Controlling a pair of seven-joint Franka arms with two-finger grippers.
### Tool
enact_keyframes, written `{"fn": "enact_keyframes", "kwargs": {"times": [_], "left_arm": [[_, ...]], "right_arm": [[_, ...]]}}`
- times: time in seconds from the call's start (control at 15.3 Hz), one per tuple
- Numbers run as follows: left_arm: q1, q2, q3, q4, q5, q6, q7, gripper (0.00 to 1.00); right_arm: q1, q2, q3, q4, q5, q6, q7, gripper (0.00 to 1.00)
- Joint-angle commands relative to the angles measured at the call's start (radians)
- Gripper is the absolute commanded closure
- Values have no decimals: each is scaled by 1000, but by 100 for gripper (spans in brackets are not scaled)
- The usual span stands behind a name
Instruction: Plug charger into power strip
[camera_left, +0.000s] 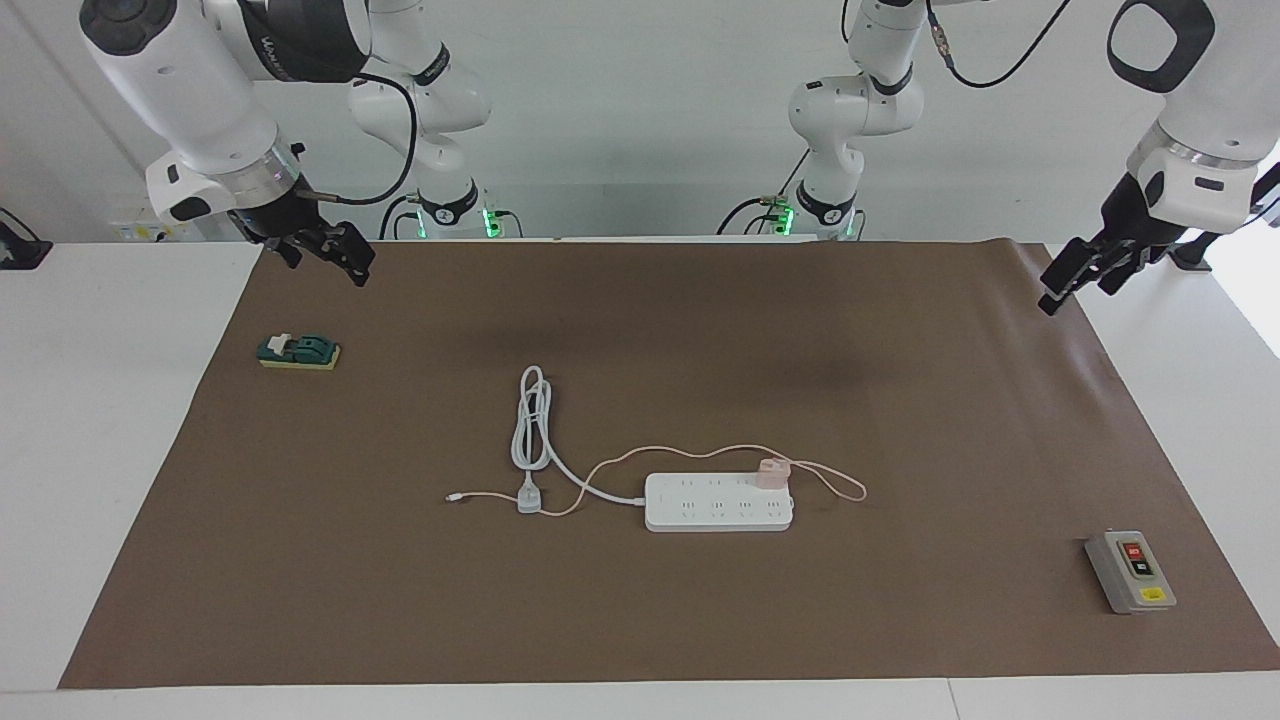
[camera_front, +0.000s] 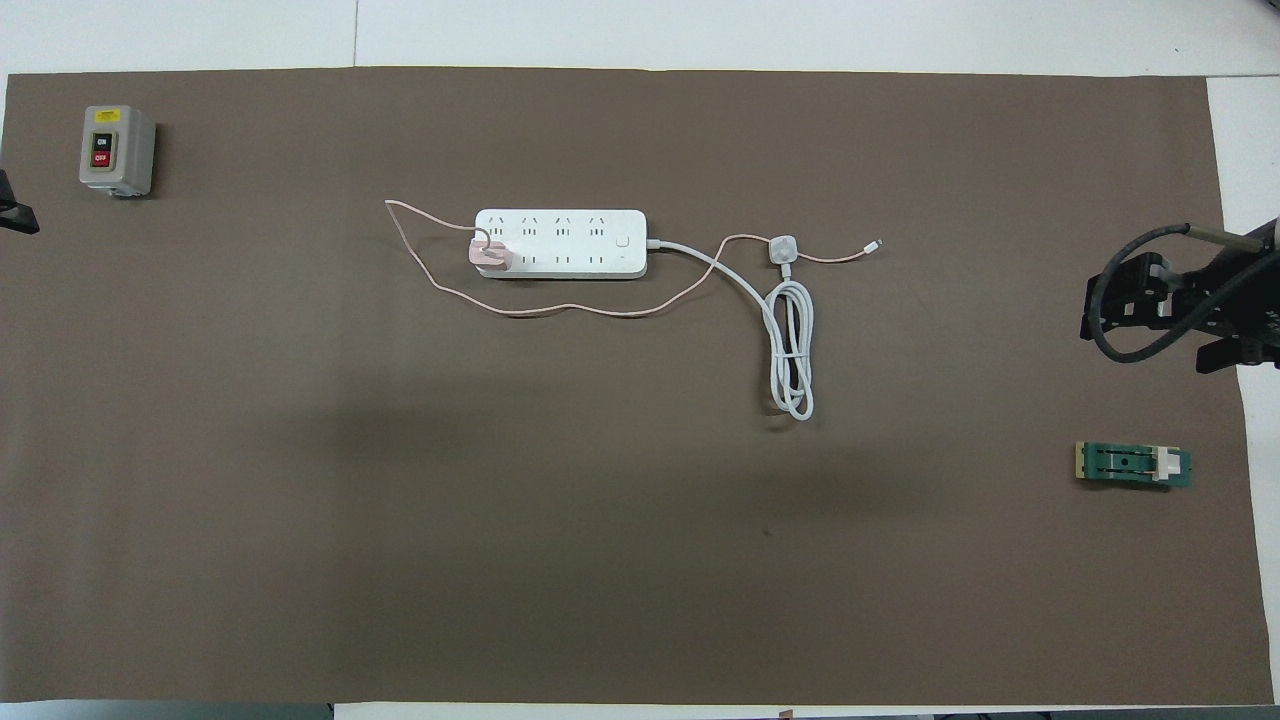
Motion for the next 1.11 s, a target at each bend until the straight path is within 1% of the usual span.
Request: {"fn": "enact_keyframes", "kwargs": {"times": [0.0,0.13,0.2,0.33,0.52,0.72,0.85,1.05], "left_arm": [[22,-50,-40,-75,15,-19,46,0],[23,-62,-73,-98,18,-38,50,0],[23,-79,-89,-127,18,-24,52,0],[22,-81,-129,-143,17,-19,56,0],[-4,-130,-130,-222,14,8,50,0],[-11,-130,-132,-219,11,19,56,0],[-11,-125,-132,-218,12,25,119,0],[-9,-125,-130,-215,-14,47,132,0]], "right_arm": [[-18,-26,17,-28,-7,4,-18,0],[-18,-26,17,-28,-7,4,-18,0],[-18,-26,17,-28,-7,4,-18,0],[-18,-26,17,-28,-7,4,-23,0],[-18,-28,19,-25,0,11,-26,0],[-19,-28,19,-25,5,14,-69,0],[-19,-28,19,-27,5,33,-133,0],[-19,-28,17,-27,5,36,-184,0]]}}
